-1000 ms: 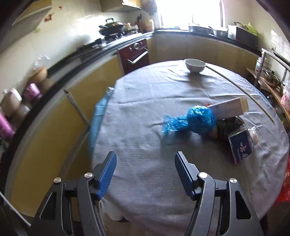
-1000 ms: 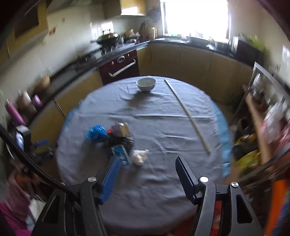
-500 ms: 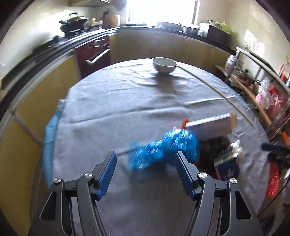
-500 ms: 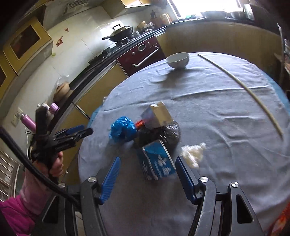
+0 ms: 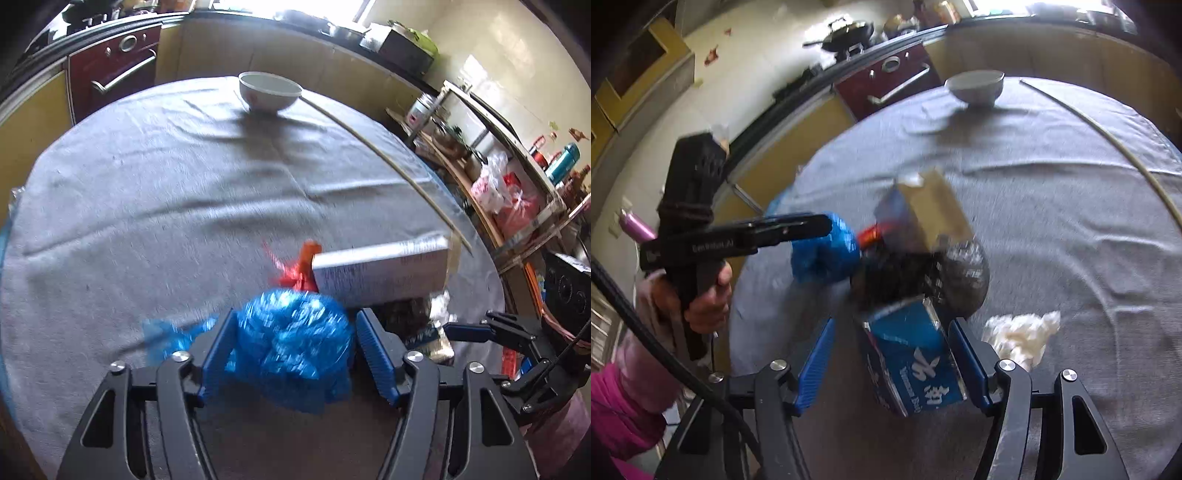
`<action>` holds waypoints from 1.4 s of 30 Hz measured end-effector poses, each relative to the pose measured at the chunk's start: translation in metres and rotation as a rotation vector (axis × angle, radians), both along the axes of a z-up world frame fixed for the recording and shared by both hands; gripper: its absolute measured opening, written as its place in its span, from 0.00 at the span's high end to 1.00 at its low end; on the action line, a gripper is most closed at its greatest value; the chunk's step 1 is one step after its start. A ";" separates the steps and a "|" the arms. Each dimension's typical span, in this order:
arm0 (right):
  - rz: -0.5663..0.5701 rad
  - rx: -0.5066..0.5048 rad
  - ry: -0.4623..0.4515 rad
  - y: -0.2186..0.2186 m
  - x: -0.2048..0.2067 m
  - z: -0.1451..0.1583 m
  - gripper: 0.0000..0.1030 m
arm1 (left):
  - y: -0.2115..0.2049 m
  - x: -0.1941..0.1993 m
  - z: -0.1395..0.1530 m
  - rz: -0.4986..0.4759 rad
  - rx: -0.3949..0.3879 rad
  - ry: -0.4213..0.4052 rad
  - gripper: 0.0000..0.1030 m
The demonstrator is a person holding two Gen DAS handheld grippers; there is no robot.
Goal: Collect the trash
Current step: 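Grasp the blue plastic bag with the left tool while the right tool grasps the blue Yunnan Baiyao box, then lift the blue bag with the left tool while the right tool carries the Yunnan Baiyao box toward the basket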
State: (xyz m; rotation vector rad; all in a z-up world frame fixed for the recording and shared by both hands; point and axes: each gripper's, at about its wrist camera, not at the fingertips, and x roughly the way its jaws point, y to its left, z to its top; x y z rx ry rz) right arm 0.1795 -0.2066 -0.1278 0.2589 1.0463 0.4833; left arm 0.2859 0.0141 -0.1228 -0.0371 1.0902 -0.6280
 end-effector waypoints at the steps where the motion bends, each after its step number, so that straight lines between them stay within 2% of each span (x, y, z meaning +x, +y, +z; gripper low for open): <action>1: 0.015 -0.007 0.000 0.002 -0.003 -0.001 0.35 | 0.002 -0.004 -0.003 -0.008 0.001 0.006 0.42; 7: 0.117 -0.033 -0.015 0.022 -0.028 0.002 0.35 | 0.019 -0.049 -0.006 -0.057 -0.026 0.026 0.44; 12: 0.082 -0.065 -0.032 0.030 -0.031 -0.001 0.35 | 0.035 -0.094 -0.002 -0.068 0.008 0.004 0.43; 16: 0.012 -0.088 0.017 0.035 -0.021 -0.012 0.35 | 0.046 -0.104 0.003 -0.033 0.027 -0.024 0.30; 18: -0.020 -0.081 0.025 0.037 -0.020 -0.017 0.36 | 0.048 -0.107 0.004 -0.027 0.024 -0.028 0.30; 20: -0.031 -0.081 0.030 0.040 -0.022 -0.020 0.55 | 0.049 -0.108 0.003 -0.019 0.035 -0.024 0.30; 26: -0.073 -0.049 0.009 0.026 -0.046 -0.014 0.55 | 0.041 -0.113 0.000 -0.011 0.055 -0.041 0.29; 30: -0.118 0.005 0.008 0.005 -0.068 -0.008 0.55 | 0.030 -0.113 -0.012 0.006 0.108 -0.057 0.29; 31: -0.132 0.016 0.000 -0.001 -0.074 -0.006 0.55 | 0.029 -0.112 -0.015 0.011 0.102 -0.049 0.30; 35: -0.191 0.063 -0.034 -0.025 -0.101 0.004 0.55 | 0.025 -0.117 -0.015 0.036 0.110 -0.080 0.48; 42: -0.300 0.137 -0.096 -0.067 -0.146 0.016 0.55 | 0.011 -0.141 0.010 0.053 0.080 -0.151 0.51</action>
